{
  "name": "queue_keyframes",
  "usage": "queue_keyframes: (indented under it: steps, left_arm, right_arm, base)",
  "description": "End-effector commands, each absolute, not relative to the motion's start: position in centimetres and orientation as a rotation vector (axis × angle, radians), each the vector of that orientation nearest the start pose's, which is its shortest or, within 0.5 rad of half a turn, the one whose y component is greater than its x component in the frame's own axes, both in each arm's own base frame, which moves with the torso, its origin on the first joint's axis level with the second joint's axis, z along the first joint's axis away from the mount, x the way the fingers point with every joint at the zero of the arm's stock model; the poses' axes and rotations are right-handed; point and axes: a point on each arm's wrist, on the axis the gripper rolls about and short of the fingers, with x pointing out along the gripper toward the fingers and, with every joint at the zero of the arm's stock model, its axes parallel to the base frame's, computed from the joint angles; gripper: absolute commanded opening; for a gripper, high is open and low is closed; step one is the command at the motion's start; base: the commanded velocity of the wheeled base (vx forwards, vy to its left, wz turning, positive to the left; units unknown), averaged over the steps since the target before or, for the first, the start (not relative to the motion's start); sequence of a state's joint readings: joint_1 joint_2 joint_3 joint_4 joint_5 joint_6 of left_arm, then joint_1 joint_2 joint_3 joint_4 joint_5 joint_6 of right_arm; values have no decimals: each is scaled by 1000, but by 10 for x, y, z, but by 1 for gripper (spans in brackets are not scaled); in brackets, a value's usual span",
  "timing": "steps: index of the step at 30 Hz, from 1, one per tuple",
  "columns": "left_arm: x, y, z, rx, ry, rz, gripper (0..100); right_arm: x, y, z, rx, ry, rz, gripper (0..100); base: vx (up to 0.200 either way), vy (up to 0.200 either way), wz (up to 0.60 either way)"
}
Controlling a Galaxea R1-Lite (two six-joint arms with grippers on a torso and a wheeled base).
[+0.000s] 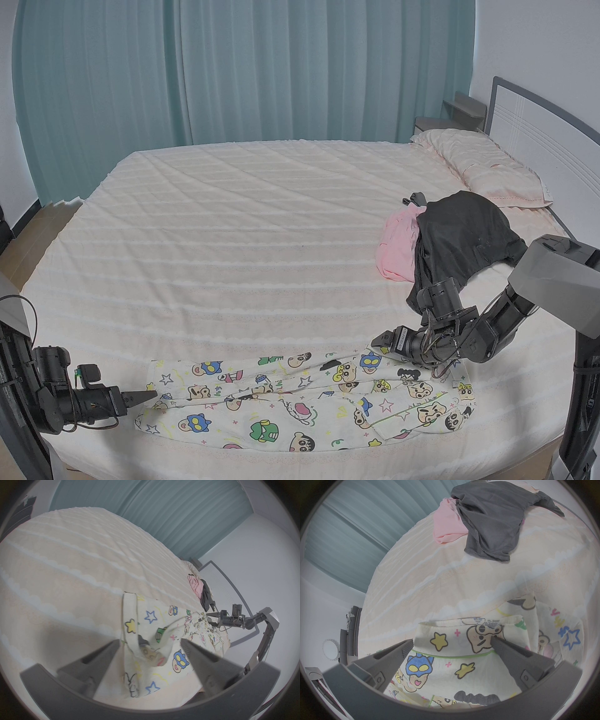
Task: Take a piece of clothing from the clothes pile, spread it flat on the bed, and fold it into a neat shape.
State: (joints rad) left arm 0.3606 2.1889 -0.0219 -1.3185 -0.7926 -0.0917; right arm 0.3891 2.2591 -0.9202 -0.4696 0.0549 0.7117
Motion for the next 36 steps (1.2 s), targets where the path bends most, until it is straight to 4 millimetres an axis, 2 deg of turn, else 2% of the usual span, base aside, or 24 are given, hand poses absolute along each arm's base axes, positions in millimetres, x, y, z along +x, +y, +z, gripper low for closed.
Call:
queue_keyframes:
  steps: [1,6,8,11,12,13,14,16,21,28,34,36]
  left_arm:
    - [185,67,-15,-586,734,-314,100]
    - [187,73,-7,-586,687,-293,100]
    - [191,73,3,-621,652,-282,100]
    - [201,71,17,-699,611,-277,100]
    - [213,66,28,-783,592,-281,100]
    - [213,66,28,-783,592,-281,100]
    - [224,59,36,-877,583,-268,100]
    - [231,52,36,-878,593,-266,100]
    - [234,34,24,-864,662,-273,100]
    - [241,17,33,-825,642,-342,100]
    - [250,-30,43,-792,623,-337,100]
    - [250,-31,43,-793,620,-336,100]
  right_arm:
    - [342,141,1,512,963,90,100]
    - [342,142,4,514,956,94,100]
    - [340,142,7,516,954,96,100]
    - [339,141,8,518,953,97,100]
    - [339,141,10,520,948,99,100]
    - [339,141,10,520,948,99,100]
    - [338,141,11,520,948,99,100]
    - [337,141,10,519,950,100,100]
    - [337,141,10,519,952,101,100]
    - [336,141,8,518,955,100,100]
    - [335,142,8,518,956,102,100]
    - [335,142,8,518,956,102,100]
  base:
    - [0,0,0]
    - [0,0,0]
    - [0,0,0]
    - [0,0,0]
    - [0,0,0]
    - [0,0,0]
    - [0,0,0]
    - [0,0,0]
    - [0,0,0]
    - [0,0,0]
    - [0,0,0]
    - [0,0,0]
